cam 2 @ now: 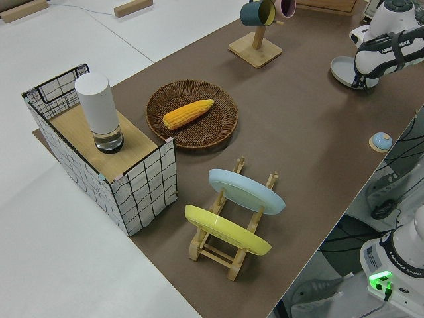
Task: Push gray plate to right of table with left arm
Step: 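Keep pushing the gray plate with the left gripper toward the toaster oven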
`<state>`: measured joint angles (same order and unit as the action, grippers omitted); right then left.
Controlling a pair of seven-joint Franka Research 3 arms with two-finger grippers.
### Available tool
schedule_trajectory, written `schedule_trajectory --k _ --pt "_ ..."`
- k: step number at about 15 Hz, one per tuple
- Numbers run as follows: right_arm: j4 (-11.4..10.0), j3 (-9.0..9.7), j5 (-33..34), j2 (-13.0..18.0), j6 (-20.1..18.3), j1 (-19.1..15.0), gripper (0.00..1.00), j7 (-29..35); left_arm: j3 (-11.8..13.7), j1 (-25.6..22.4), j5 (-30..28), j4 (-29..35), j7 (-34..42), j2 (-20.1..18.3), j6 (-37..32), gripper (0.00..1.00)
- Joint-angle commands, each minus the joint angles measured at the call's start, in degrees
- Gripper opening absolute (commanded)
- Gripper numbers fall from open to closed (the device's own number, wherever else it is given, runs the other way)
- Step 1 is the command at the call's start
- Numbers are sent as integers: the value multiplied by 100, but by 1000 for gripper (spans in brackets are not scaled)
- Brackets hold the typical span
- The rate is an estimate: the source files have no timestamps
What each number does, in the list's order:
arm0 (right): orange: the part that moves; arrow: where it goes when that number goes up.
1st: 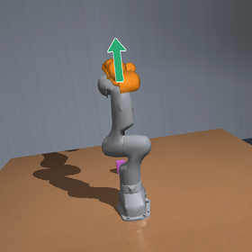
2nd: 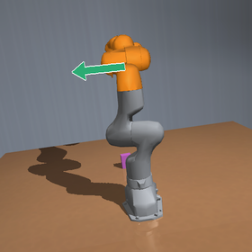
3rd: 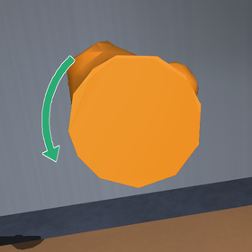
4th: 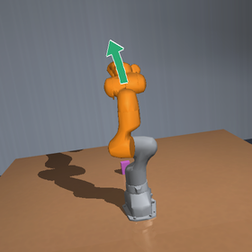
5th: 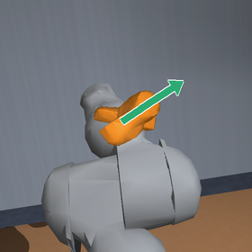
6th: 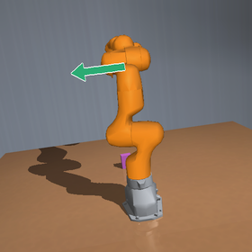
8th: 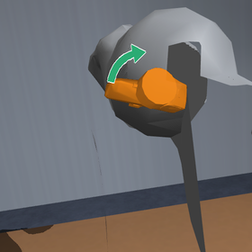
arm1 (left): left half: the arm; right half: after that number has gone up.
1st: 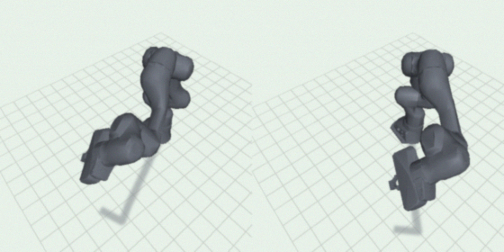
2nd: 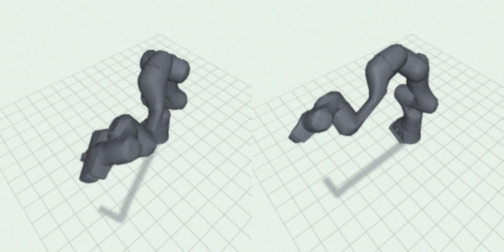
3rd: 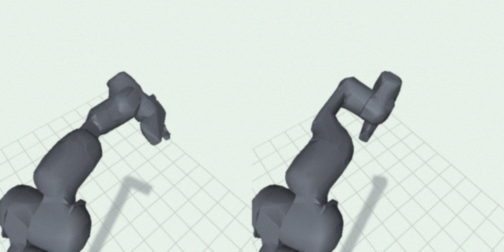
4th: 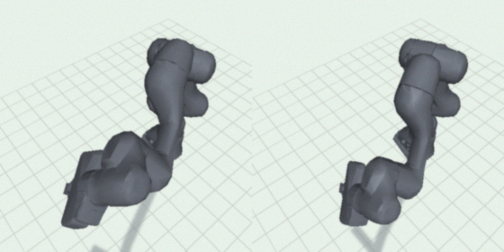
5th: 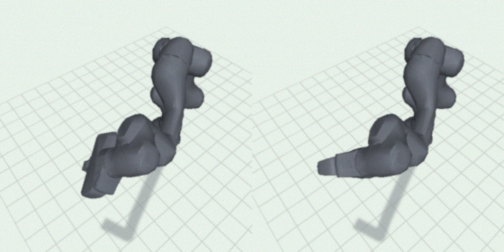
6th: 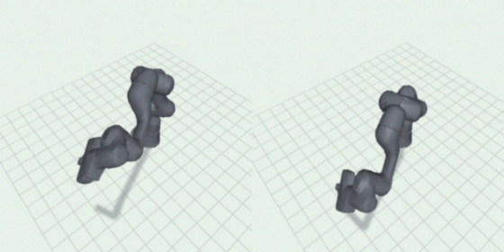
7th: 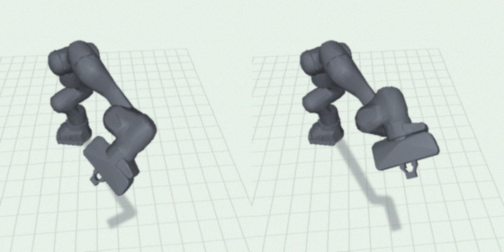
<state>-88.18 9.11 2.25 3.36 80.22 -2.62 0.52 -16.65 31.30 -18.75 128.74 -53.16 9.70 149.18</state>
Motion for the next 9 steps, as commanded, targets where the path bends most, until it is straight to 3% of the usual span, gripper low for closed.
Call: schedule_trajectory --k 1,3,5,6,9 --pt "-23 30 -5 60 -68 -46 996 -43 48 78 -41 -191 -54 207 93 280" --pt "-23 30 3 60 -68 -46 996 -43 48 78 -15 -243 -54 251 93 498" --pt "-23 30 -5 60 -68 -46 996 -43 57 78 12 -244 -19 251 85 889" --pt "-23 30 -5 60 -68 -46 996 -34 57 78 20 -244 -2 251 76 988" --pt "-23 30 3 60 -68 -46 996 -43 100 8 703 -235 25 173 -134 993"
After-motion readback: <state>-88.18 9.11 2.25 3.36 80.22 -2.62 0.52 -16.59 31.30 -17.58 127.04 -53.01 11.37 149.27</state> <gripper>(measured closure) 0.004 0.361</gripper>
